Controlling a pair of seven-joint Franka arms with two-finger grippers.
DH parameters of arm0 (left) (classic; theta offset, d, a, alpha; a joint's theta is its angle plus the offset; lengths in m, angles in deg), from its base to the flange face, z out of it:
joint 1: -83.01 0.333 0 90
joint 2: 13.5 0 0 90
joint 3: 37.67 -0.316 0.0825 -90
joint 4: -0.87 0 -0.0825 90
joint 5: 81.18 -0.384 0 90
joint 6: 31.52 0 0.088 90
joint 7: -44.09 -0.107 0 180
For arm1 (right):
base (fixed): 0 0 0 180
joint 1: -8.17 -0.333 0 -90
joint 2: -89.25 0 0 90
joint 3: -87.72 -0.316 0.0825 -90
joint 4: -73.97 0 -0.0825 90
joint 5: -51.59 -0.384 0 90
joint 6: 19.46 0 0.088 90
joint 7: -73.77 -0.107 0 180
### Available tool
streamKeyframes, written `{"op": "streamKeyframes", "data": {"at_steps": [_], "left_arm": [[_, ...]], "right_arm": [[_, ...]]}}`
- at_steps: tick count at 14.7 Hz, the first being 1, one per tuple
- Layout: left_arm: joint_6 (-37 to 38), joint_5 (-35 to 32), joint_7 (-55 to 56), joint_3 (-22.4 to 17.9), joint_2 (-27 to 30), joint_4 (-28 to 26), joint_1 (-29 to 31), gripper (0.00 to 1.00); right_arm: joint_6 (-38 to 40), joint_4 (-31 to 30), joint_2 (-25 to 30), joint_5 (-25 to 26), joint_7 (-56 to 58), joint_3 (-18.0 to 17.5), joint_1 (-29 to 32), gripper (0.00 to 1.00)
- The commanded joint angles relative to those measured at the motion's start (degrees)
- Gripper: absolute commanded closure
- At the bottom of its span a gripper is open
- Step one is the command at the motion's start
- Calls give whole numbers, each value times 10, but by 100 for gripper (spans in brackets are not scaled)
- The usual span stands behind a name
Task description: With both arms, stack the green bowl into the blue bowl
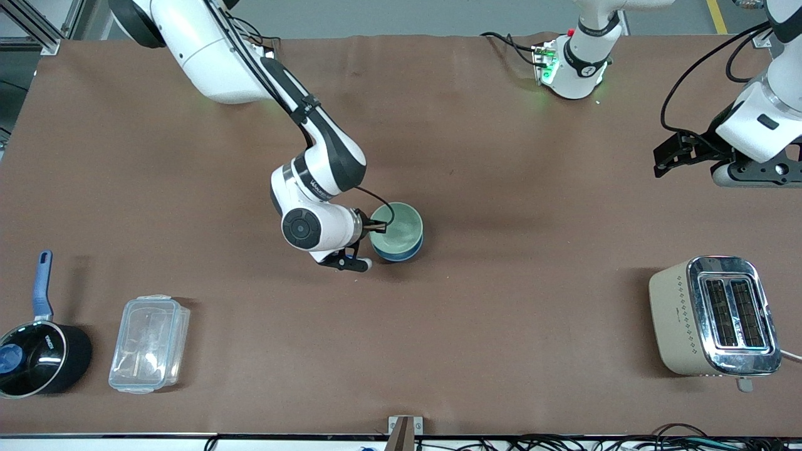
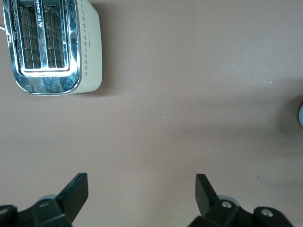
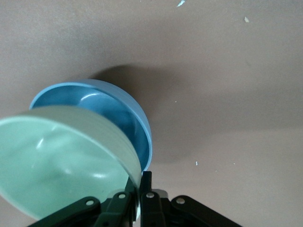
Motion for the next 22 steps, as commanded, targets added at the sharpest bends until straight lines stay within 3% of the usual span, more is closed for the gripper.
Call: {"op": "streamKeyframes", "data": {"at_steps": [1,4,8,11,14,22], "left_arm": [[-1,11,-4,-4,6,-3,0,0],[-1,10,-5,-4,6,-3,0,0],[0,11,-5,-4,6,-2,0,0],[8,11,-7,-4,13,-2,0,0],[14,10,-9,-5,10,18,-1,0],[32,10,-9,-4,12,20,-1,0]], "right_arm": [[1,-15,13,-13,10,-4,3,0],[31,-15,37,-13,11,-2,13,0],[128,-15,109,0,31,4,91,0],[174,-12,165,80,56,2,176,0],[203,-13,216,149,165,4,243,0],[211,-8,356,155,318,4,362,0]]}}
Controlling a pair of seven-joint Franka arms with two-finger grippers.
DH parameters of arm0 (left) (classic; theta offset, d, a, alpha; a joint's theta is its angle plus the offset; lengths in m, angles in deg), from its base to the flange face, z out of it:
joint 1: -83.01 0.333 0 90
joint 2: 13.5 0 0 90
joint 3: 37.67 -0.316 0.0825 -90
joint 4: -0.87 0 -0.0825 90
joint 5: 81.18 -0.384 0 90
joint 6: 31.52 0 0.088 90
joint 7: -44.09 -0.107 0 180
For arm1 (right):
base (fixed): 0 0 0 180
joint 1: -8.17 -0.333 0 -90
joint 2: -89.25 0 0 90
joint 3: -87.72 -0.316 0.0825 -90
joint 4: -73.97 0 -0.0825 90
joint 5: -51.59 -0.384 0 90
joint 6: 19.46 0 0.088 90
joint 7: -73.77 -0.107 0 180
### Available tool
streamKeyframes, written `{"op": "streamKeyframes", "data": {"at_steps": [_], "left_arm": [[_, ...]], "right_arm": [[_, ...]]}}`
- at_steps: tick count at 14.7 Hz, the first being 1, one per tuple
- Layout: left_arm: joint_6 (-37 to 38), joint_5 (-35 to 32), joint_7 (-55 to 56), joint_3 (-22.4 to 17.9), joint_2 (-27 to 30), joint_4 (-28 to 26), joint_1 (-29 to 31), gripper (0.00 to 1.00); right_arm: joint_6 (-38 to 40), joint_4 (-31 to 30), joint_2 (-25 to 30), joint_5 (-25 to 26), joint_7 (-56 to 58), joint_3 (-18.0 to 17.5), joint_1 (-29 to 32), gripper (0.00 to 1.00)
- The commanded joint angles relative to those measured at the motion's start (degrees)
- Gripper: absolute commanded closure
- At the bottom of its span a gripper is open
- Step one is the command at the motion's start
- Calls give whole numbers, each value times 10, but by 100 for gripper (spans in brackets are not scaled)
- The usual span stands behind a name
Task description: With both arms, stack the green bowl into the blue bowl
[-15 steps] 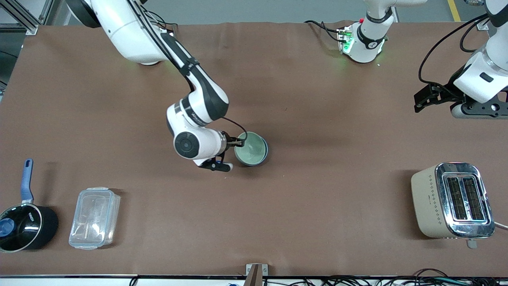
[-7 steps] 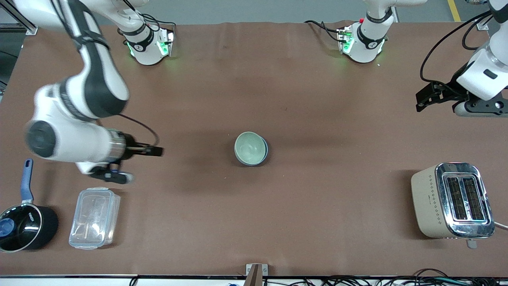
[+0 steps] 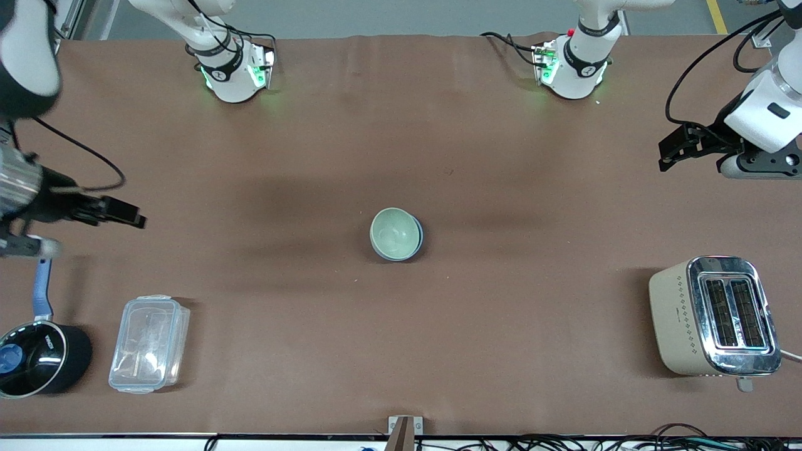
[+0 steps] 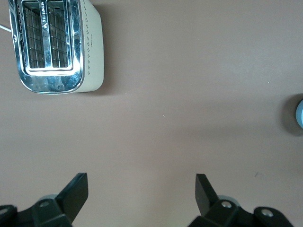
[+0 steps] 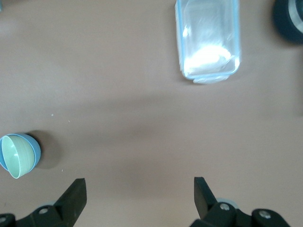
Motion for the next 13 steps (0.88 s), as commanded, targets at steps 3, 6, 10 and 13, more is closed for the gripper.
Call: {"op": "streamKeyframes", "data": {"at_steps": [3,6,10,13], "left_arm": [[15,8,-10,-3,5,8,-1,0],[15,6,-10,-4,4,10,-1,0],[17,7,-19,-3,4,13,-2,0],[24,8,-31,-3,4,13,-1,0]], "right_arm": [[-3,6,51,9,113,-11,45,0],[-10,13,49,23,113,-14,38,0],[19,9,48,80,69,-15,-1,0],[26,11,48,72,8,-17,-6,0]]}}
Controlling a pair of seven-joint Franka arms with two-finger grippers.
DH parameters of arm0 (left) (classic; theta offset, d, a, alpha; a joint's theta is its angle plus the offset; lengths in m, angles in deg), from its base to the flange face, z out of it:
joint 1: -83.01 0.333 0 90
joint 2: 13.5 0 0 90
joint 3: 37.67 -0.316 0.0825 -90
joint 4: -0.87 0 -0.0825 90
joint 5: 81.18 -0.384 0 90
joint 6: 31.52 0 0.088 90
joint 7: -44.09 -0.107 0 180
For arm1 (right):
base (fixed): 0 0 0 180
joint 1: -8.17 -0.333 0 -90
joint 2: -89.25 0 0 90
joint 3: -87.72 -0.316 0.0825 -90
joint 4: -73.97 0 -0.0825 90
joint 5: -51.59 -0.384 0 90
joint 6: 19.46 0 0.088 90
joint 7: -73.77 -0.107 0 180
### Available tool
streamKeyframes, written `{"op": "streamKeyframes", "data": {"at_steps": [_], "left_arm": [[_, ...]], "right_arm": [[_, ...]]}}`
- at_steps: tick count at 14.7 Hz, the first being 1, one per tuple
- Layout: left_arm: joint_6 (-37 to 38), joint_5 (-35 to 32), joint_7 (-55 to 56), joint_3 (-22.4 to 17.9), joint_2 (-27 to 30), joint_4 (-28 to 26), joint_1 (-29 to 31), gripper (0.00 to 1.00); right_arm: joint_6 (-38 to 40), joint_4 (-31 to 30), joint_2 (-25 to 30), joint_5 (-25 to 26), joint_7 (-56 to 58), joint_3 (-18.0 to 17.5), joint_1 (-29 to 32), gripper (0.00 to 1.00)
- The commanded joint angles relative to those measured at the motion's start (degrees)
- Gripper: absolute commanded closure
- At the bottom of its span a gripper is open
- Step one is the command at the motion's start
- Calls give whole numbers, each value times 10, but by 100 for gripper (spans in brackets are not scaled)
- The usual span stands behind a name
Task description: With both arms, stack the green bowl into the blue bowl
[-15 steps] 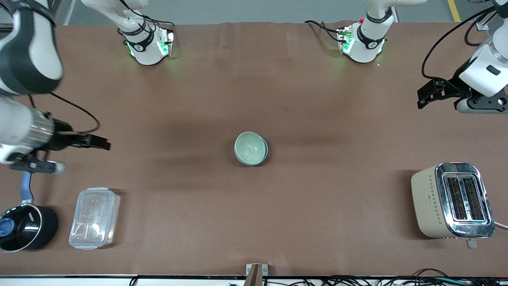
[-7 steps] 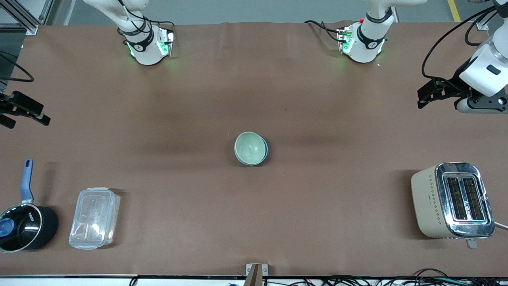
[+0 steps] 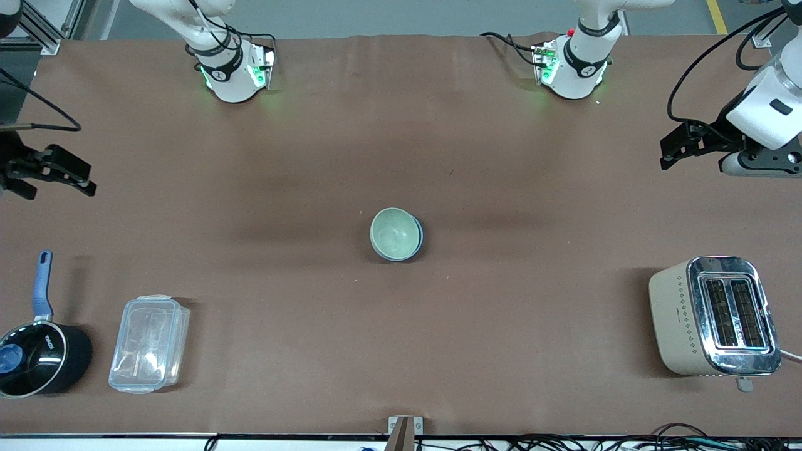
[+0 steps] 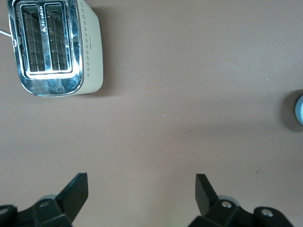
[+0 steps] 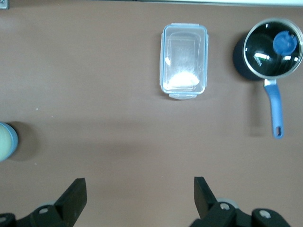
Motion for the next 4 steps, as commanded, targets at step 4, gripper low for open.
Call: {"op": "streamKeyframes", "data": {"at_steps": [4], "left_arm": [[19,8,-11,-3,4,7,-2,0]], "right_arm": [[7,-1,0,-16,-26,3,10,0]]}}
